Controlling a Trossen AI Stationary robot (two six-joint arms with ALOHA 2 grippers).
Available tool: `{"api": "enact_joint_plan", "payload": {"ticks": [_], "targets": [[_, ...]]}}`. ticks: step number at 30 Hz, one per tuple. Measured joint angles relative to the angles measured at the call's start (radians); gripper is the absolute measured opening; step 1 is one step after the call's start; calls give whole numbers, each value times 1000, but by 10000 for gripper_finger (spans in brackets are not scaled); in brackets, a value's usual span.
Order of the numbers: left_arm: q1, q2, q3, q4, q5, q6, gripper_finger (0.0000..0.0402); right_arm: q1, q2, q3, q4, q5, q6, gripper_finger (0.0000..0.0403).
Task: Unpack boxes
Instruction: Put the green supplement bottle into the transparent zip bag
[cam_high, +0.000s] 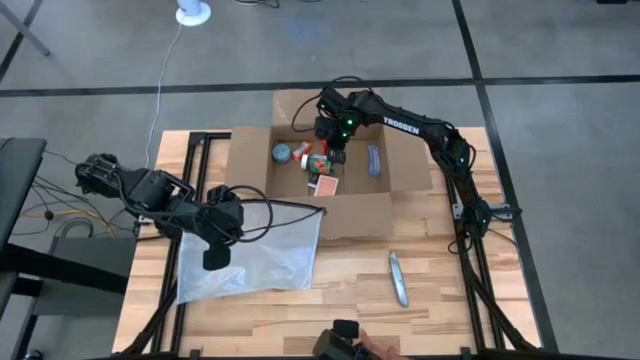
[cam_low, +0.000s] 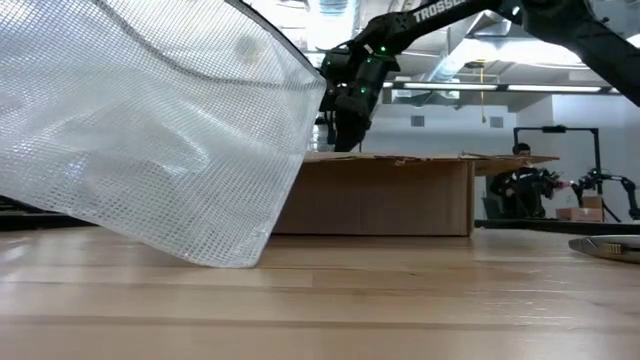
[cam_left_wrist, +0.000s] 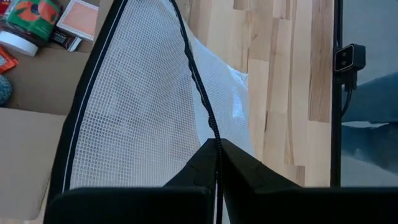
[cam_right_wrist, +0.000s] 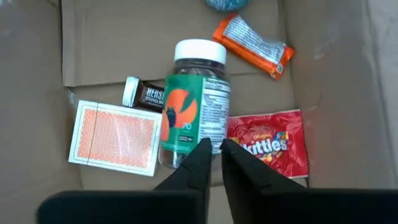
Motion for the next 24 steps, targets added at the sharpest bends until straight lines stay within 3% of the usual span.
{"api": "enact_joint_plan", "payload": {"ticks": [8, 14, 18, 24], "targets": [[0, 0, 0, -37, 0, -39, 0, -5, 0, -35, 39, 8, 84, 239], [0, 0, 0, -53, -3, -52, 0, 12, 0, -100, 102, 158, 113, 357], [0, 0, 0, -53, -3, -52, 0, 22, 0, -128, 140, 162, 122, 395], [0, 0, 0, -53, -3, -49, 0, 69, 1, -179, 203, 116, 71, 382]]}}
